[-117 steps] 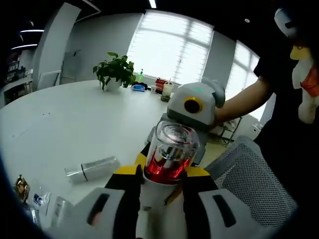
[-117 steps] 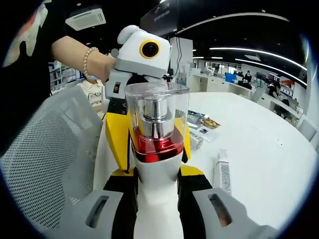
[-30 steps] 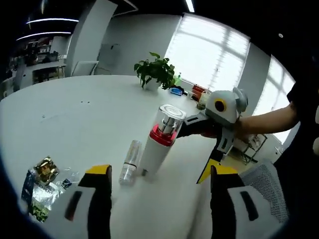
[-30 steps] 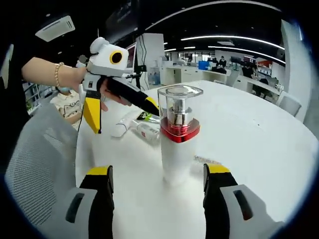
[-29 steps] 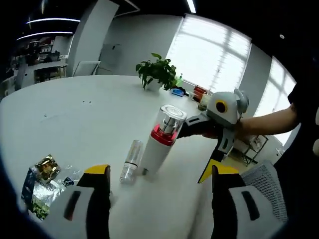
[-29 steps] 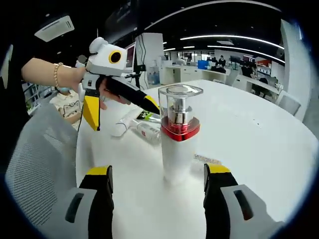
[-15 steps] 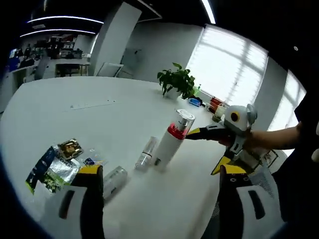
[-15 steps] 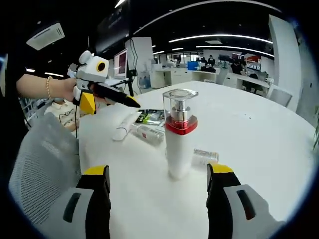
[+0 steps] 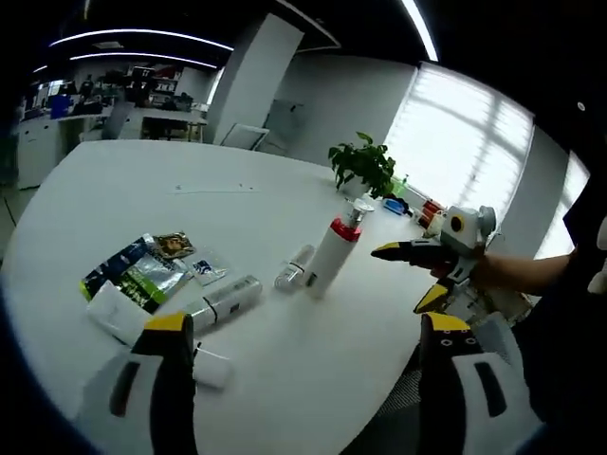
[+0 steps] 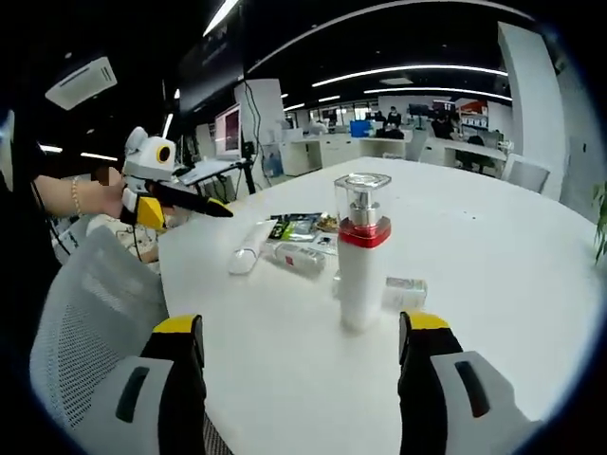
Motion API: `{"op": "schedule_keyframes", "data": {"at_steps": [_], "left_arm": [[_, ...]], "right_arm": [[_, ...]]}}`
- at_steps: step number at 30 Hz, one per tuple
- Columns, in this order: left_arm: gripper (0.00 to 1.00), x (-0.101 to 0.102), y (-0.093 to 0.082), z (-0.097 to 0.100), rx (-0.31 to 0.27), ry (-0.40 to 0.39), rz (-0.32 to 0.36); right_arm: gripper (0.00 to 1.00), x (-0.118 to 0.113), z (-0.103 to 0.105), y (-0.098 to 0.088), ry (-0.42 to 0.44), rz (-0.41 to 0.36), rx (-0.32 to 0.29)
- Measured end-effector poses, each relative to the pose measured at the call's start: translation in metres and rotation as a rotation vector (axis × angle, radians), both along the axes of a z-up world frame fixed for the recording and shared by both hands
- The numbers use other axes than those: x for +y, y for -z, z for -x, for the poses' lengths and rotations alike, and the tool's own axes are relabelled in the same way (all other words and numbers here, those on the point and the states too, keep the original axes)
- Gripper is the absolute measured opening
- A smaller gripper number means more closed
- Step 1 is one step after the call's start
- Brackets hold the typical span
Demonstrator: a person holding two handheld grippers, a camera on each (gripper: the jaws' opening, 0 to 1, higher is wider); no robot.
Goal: Arrange the skincare products in the storage area until every visible bottle or jar stands upright without overlapping.
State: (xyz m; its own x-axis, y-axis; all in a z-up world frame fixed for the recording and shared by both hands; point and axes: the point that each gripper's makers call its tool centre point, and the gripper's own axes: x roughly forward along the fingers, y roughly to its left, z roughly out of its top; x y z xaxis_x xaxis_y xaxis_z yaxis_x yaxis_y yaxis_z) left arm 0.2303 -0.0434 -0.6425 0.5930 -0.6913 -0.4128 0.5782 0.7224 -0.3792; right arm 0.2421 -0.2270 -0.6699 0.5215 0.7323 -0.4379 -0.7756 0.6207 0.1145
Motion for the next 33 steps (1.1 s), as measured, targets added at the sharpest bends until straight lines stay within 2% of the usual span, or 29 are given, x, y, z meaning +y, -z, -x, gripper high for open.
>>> {"op": "schedule_keyframes", "data": {"at_steps": [6, 14, 17, 20, 24, 33], "left_arm": [[0.91, 0.012, 0.005, 0.017, 0.009, -0.041, -0.034], [0.89, 0.021, 0.002, 0.031, 0.017, -0.117, 0.004], [0.88, 0.023, 0.002, 0.032, 0.011, -0.134, 0.004], [0.89, 0.024, 0.006, 0.035, 0.029, -0.135, -0.005], [0.88, 0.026, 0.005, 0.032, 0.029, -0.151, 0.018], [0.87, 0.030, 0.005, 0.024, 0.042, -0.178, 0.010]], "right_arm": [[0.85, 0.003, 0.013, 0.002, 0.014, -0.006, 0.010], [0.84, 0.002, 0.028, 0.001, 0.032, -0.013, 0.018], [0.84, -0.001, 0.032, 0.000, 0.048, -0.023, 0.023], [0.84, -0.004, 0.033, -0.002, 0.072, -0.039, 0.025], [0.84, -0.008, 0.036, 0.002, 0.085, -0.045, 0.032], [0.84, -0.012, 0.036, 0.006, 0.099, -0.045, 0.042]]}}
